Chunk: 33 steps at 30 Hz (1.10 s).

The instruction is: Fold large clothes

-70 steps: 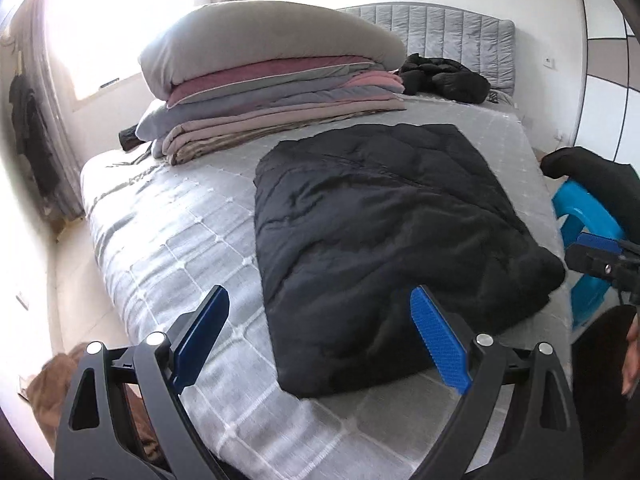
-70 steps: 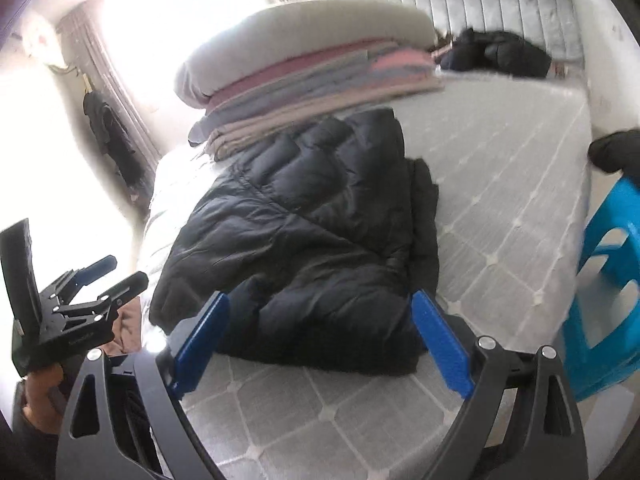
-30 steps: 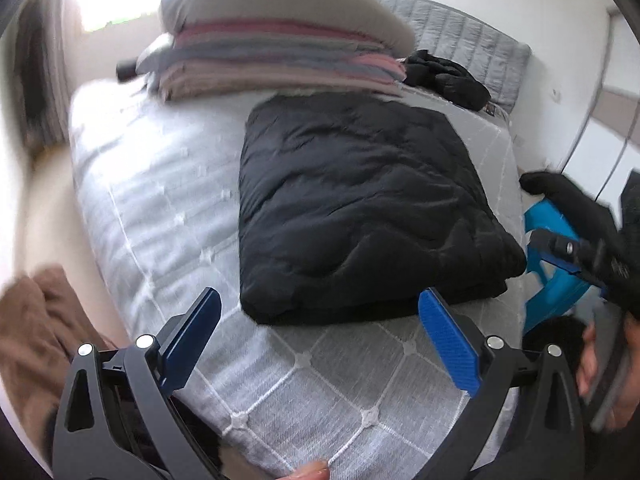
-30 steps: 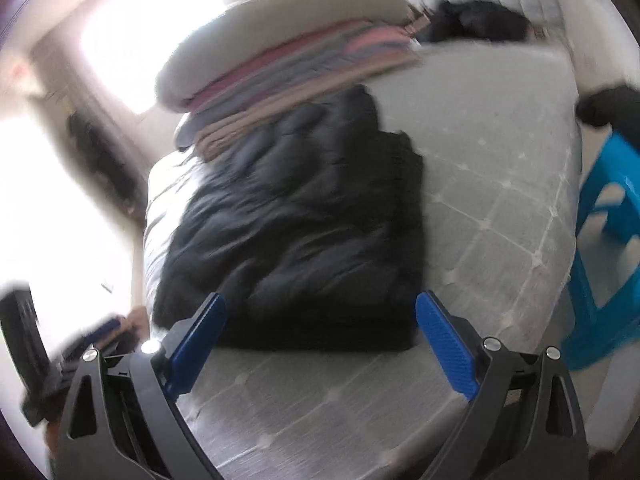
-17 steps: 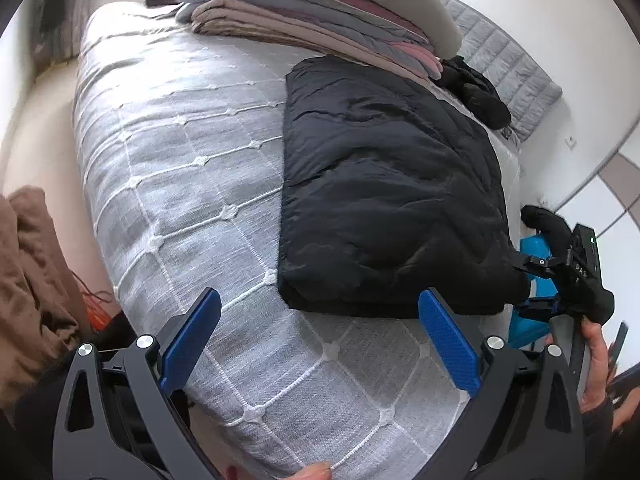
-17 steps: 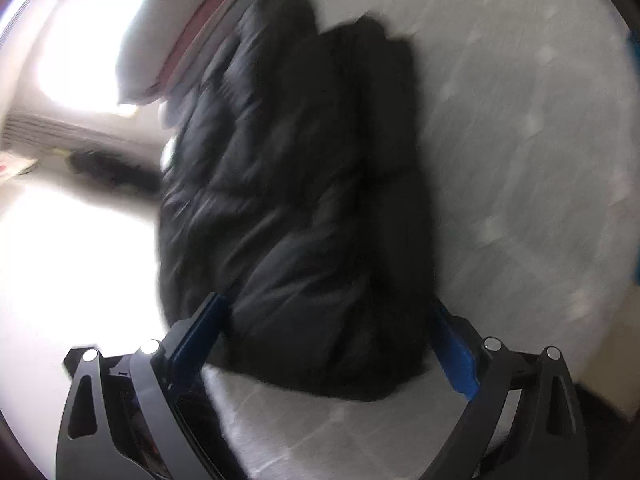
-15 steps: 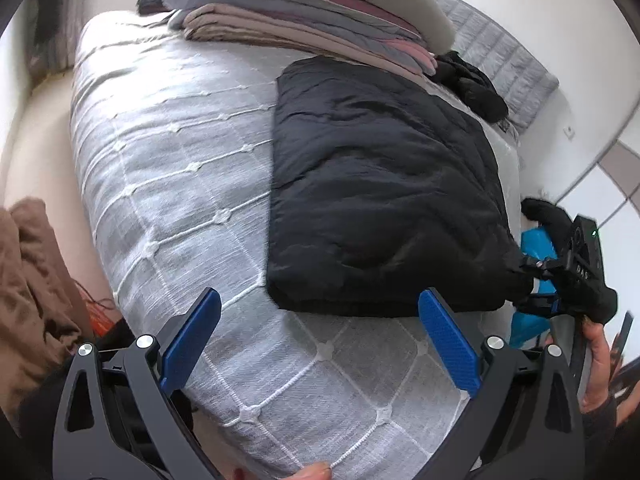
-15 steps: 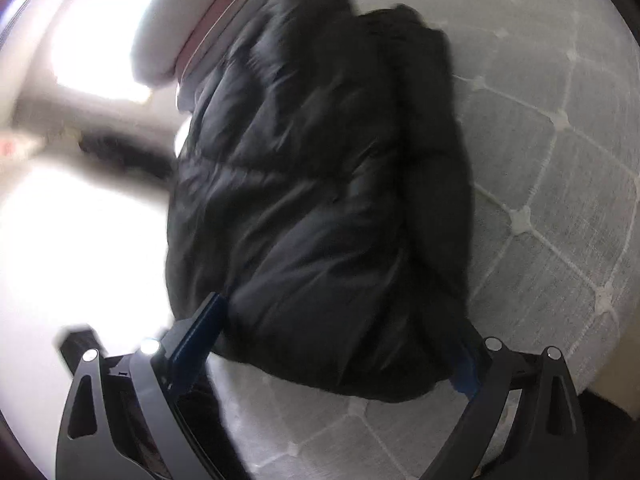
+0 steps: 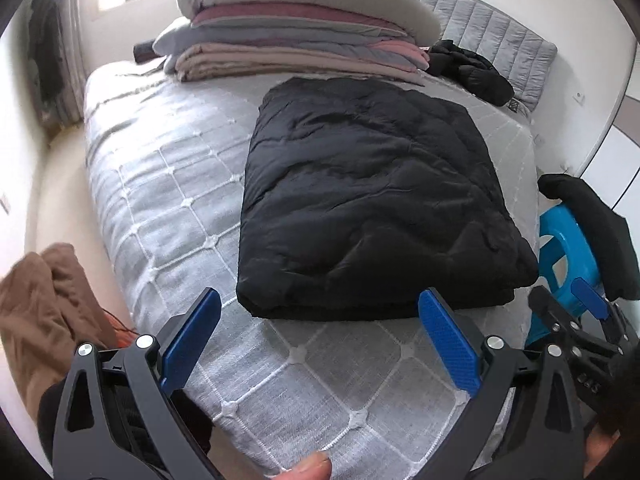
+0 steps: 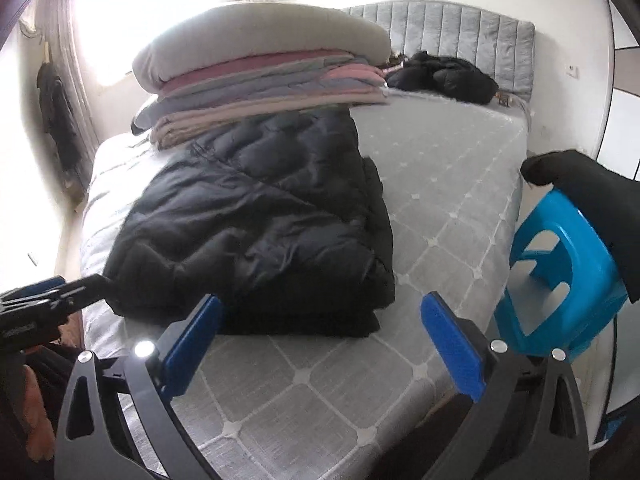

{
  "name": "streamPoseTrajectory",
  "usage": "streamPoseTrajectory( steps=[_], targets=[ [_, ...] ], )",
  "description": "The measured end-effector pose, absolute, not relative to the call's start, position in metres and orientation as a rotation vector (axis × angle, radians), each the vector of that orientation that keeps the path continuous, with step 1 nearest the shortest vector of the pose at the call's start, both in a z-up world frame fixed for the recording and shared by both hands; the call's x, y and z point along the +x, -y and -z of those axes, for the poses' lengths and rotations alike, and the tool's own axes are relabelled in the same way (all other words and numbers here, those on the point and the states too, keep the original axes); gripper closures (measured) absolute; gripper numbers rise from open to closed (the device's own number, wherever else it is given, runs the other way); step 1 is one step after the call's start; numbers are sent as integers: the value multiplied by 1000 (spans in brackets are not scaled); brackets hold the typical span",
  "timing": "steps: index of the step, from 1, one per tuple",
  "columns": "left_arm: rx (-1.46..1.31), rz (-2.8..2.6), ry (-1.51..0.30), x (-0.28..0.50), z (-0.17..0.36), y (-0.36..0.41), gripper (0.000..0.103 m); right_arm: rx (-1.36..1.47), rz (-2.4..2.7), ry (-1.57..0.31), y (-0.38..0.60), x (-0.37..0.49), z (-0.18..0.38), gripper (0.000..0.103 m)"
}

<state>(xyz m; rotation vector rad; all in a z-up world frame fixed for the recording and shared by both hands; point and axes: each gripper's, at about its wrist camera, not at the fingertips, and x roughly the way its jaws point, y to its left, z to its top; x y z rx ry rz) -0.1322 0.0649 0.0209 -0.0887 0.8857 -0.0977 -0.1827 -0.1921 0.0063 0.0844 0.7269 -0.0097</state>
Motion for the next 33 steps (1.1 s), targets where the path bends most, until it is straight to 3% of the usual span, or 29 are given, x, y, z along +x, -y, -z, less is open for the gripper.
streamPoseTrajectory(
  steps=[7,33],
  targets=[
    [-72,88,-862,-141,-27,-56,8,70,17,-673,191,-188,-30,7],
    [34,-4,-806,-153,-33,-39,8,41,3,-695,182,-186,-28,7]
  ],
)
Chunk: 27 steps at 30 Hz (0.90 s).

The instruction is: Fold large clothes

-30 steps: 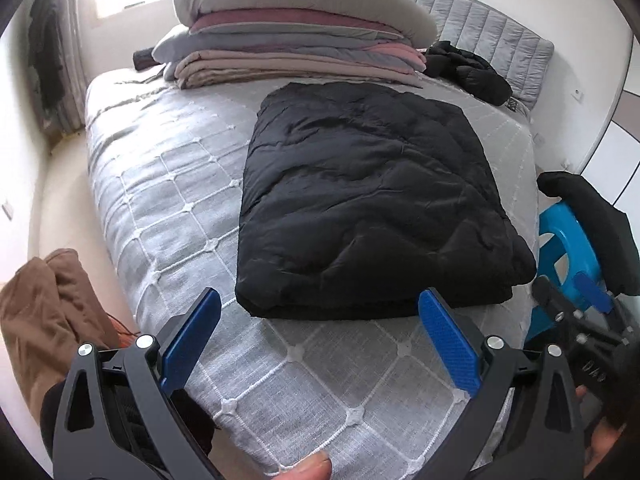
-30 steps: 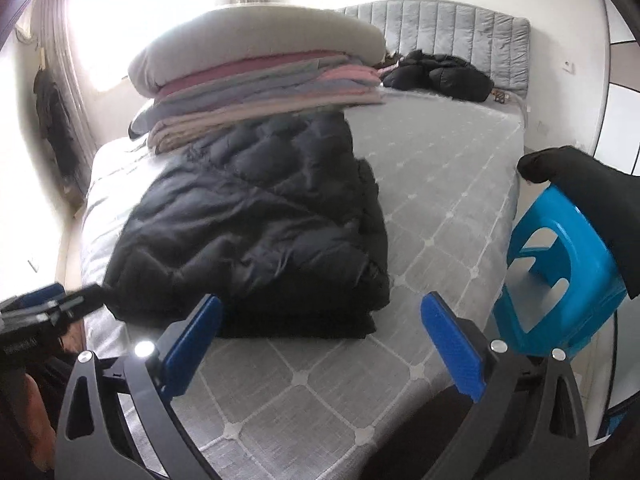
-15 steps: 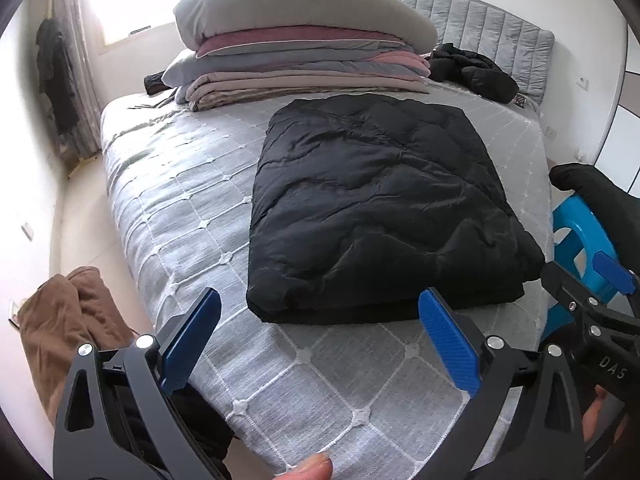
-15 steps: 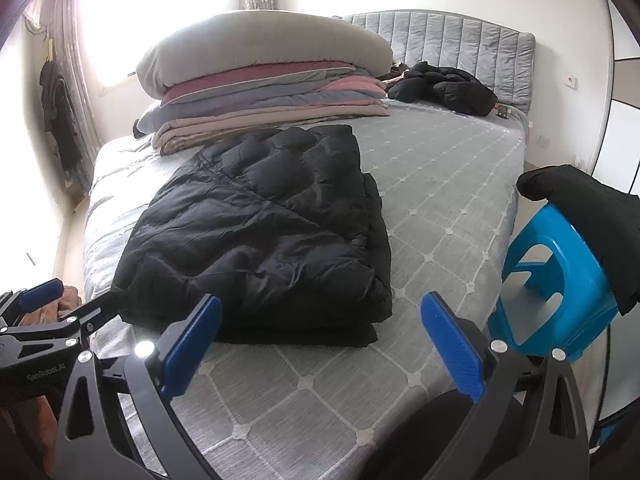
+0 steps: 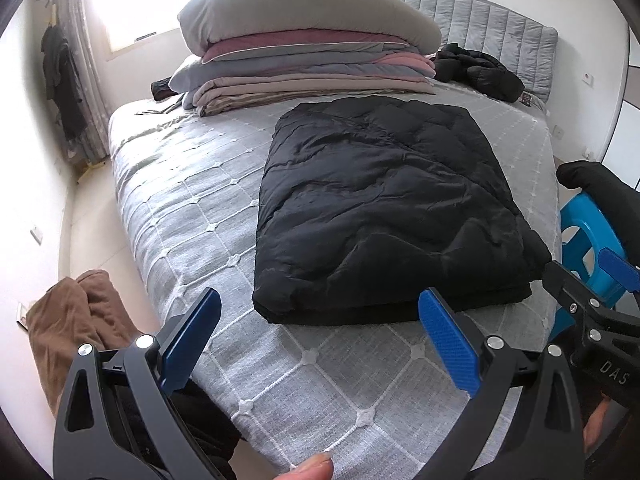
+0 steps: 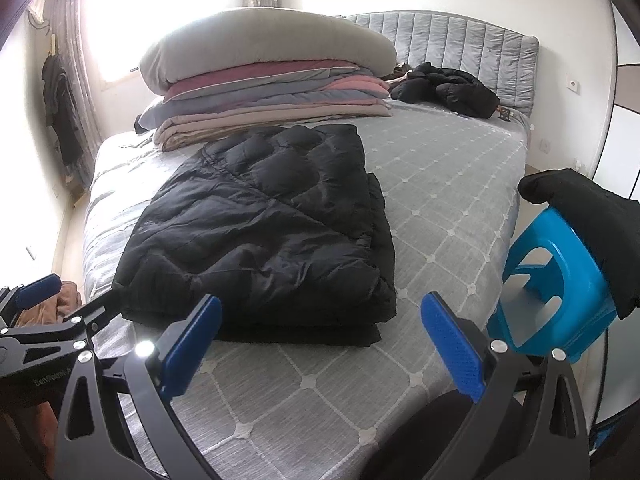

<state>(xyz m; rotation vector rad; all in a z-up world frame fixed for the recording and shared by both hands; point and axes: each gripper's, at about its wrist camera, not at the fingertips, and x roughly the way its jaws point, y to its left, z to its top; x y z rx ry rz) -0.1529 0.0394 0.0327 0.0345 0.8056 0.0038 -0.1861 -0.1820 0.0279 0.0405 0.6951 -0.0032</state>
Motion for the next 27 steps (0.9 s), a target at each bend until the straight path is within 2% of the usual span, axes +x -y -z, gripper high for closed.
streamPoseTrajectory(
  steps=[27],
  targets=[
    [46,-5,-798,-156,-34,-38,8,36,-12,-711,180,-184,-24,7]
  ],
)
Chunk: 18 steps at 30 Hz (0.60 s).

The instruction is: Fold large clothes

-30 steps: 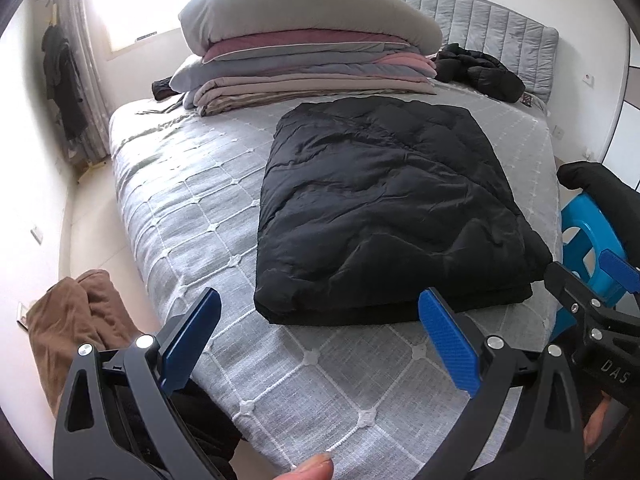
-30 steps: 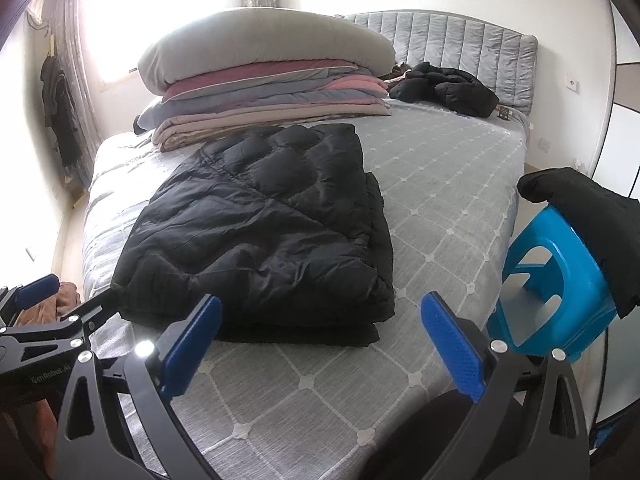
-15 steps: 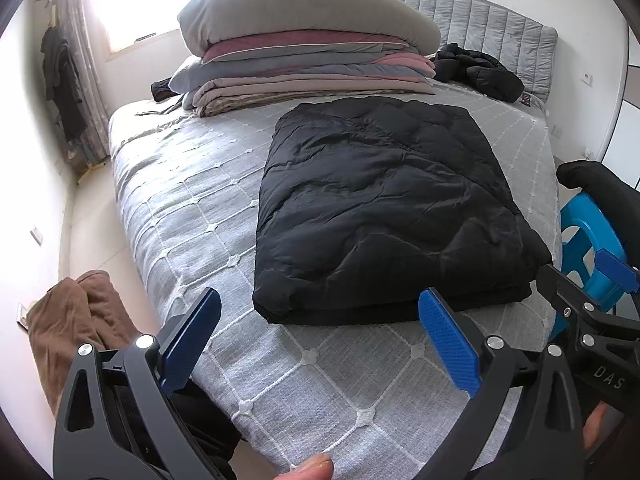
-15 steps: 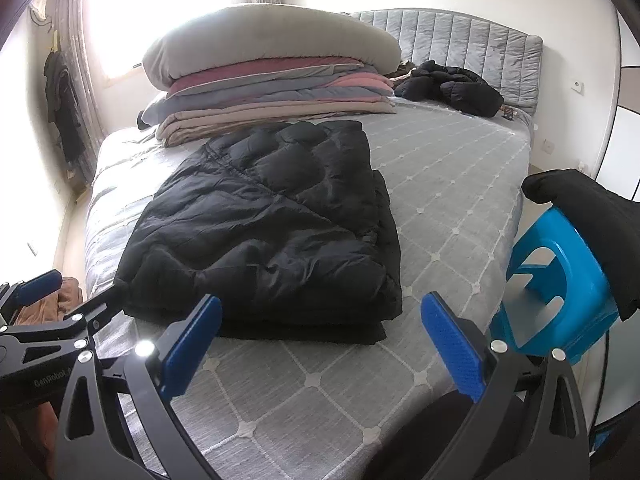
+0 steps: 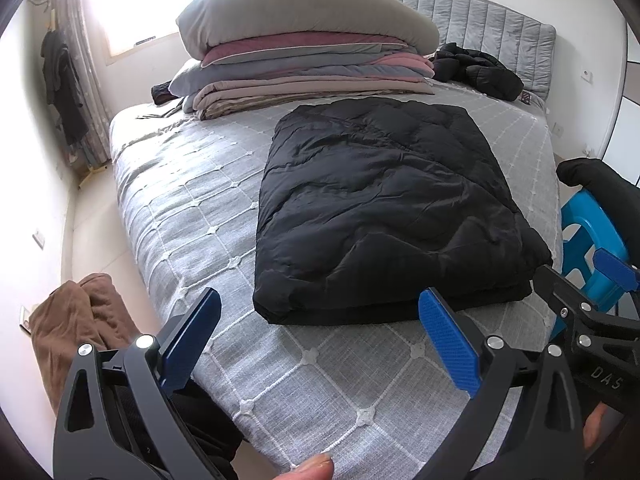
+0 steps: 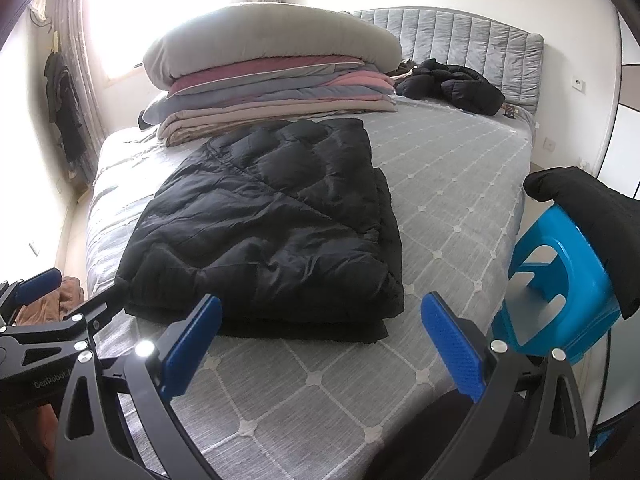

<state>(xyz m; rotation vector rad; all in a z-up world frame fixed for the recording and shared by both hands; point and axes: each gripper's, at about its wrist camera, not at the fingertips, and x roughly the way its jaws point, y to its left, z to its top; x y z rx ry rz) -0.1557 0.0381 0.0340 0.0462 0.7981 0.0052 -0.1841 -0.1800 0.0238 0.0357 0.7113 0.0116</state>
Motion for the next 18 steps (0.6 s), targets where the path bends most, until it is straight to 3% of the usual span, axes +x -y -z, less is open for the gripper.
streamPoseTrajectory(
  steps=[18],
  targets=[
    [51,-6,-797,-158,-34,-37,8,40,-18,-719,182,-182,-21,7]
  ],
)
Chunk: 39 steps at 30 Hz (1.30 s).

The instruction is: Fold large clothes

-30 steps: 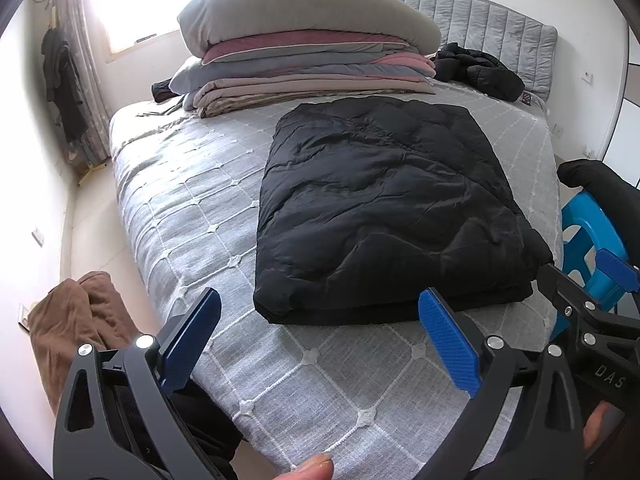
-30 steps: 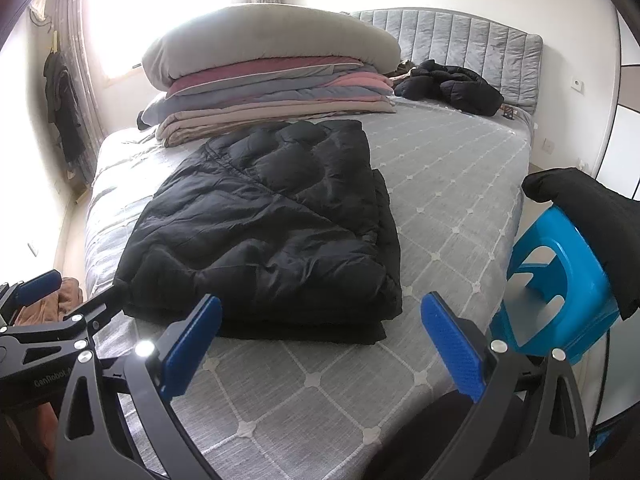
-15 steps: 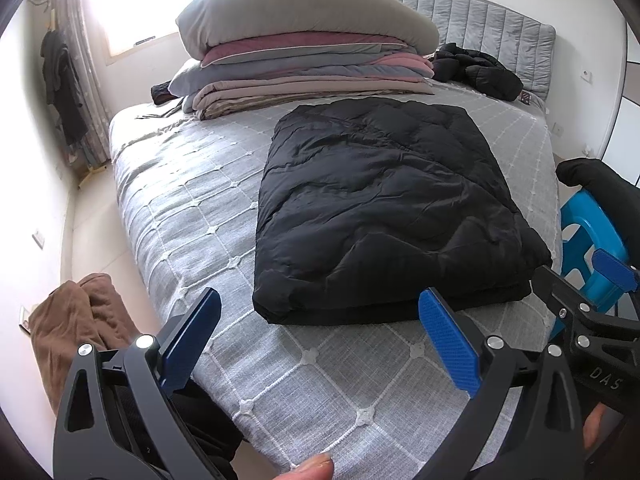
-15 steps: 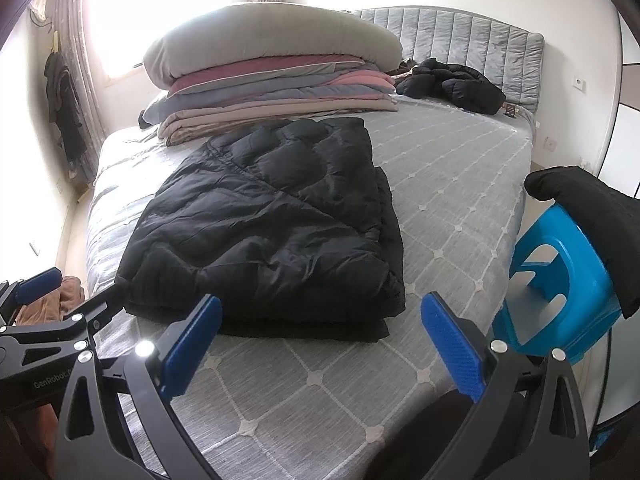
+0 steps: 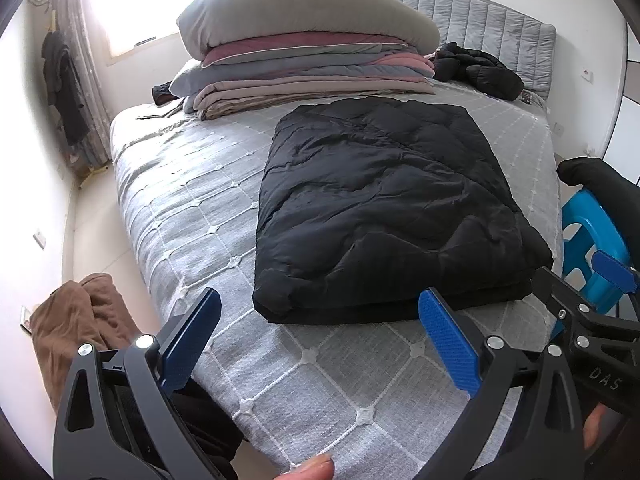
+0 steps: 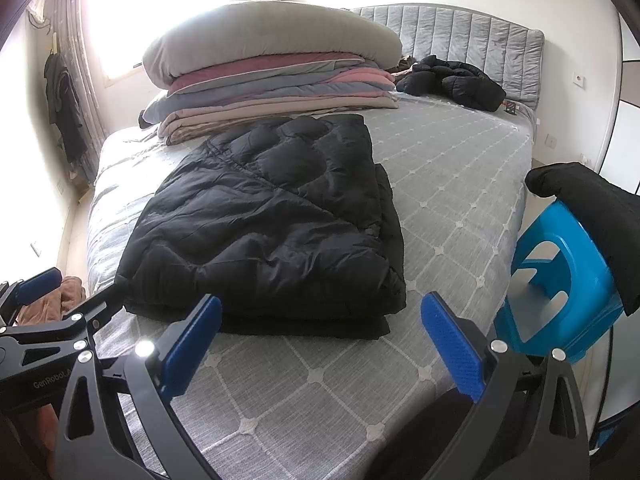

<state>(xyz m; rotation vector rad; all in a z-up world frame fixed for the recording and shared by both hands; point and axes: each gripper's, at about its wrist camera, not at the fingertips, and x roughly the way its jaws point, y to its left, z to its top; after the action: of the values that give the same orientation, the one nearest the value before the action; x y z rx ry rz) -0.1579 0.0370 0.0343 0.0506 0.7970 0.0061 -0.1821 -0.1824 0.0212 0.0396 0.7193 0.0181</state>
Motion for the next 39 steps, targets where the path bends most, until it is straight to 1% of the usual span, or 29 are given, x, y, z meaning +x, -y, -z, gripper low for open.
streamPoseTrajectory(
  steps=[39],
  targets=[
    [35,9,-812,-153,-30,-39,8,45,-9,-728,181,-184,-21,7]
  ],
)
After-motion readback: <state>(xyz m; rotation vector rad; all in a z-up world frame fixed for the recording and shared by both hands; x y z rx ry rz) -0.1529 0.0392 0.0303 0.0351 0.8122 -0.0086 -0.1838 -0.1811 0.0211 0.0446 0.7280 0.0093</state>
